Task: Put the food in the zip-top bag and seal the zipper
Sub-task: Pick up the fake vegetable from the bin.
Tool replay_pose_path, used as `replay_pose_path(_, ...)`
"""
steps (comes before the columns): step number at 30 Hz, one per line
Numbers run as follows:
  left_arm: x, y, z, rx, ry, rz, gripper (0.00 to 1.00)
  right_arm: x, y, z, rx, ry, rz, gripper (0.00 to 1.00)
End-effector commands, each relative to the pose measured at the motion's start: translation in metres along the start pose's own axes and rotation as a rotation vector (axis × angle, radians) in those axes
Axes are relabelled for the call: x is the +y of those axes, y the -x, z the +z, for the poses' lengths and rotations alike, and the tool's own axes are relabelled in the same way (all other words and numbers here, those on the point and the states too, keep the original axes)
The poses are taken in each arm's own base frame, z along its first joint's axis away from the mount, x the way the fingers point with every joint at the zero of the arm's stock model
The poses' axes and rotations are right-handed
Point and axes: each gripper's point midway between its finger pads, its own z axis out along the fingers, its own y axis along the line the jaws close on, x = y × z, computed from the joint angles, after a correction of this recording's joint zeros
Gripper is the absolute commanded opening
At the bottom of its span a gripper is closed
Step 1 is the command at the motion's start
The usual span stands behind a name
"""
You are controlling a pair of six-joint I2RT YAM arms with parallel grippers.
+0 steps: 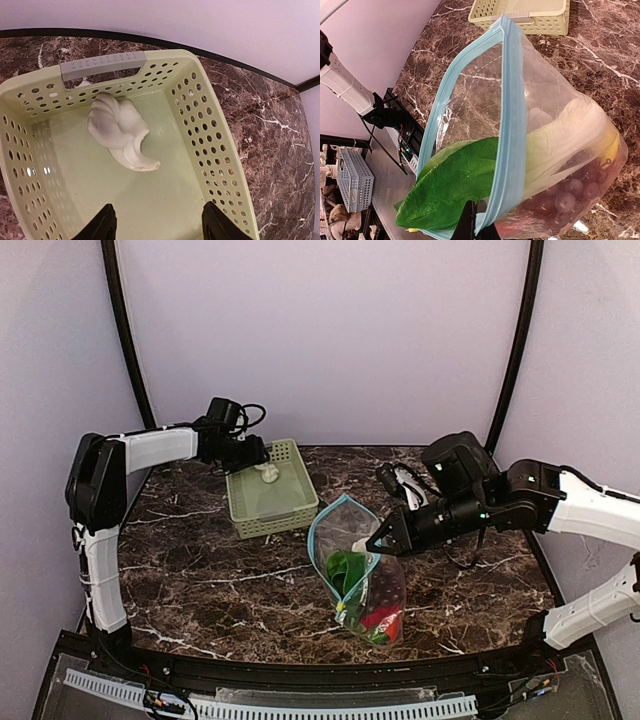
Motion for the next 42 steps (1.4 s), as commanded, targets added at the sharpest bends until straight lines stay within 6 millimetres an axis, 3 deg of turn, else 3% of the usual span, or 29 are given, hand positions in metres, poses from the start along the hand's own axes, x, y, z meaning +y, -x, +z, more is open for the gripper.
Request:
replay_pose_path(1, 0.023, 0.009, 0.023, 0.009, 0.049, -0.007, 0.58, 0.020, 0.019, -0.003, -0.054, 0.054, -0.038, 0.00)
replay_pose_path(8, 0.035, 0.013, 0.051, 0.017, 0.053, -0.018, 0.58, 0.022, 0.019, 0.005, -0.027, 0.060, -0.038, 0.00)
replay_pose_path(13, 0.042, 0.014, 0.070, 0.025, 0.027, -0.038, 0.50, 0.021, 0.018, 0.009, -0.017, 0.059, -0.035, 0.00)
replay_pose_path(22, 0.046, 0.014, 0.090, 0.032, -0.004, -0.077, 0.45, 0.018, 0.014, 0.015, 0.010, 0.055, -0.028, 0.00)
replay_pose_path(32, 0.048, 0.016, 0.099, 0.024, -0.012, -0.104, 0.38, 0.016, 0.015, 0.018, 0.013, 0.049, -0.023, 0.00)
replay_pose_path(42, 0.045, 0.034, 0.094, -0.011, -0.031, -0.116, 0.15, 0.013, 0.013, 0.023, 0.024, 0.039, -0.021, 0.00)
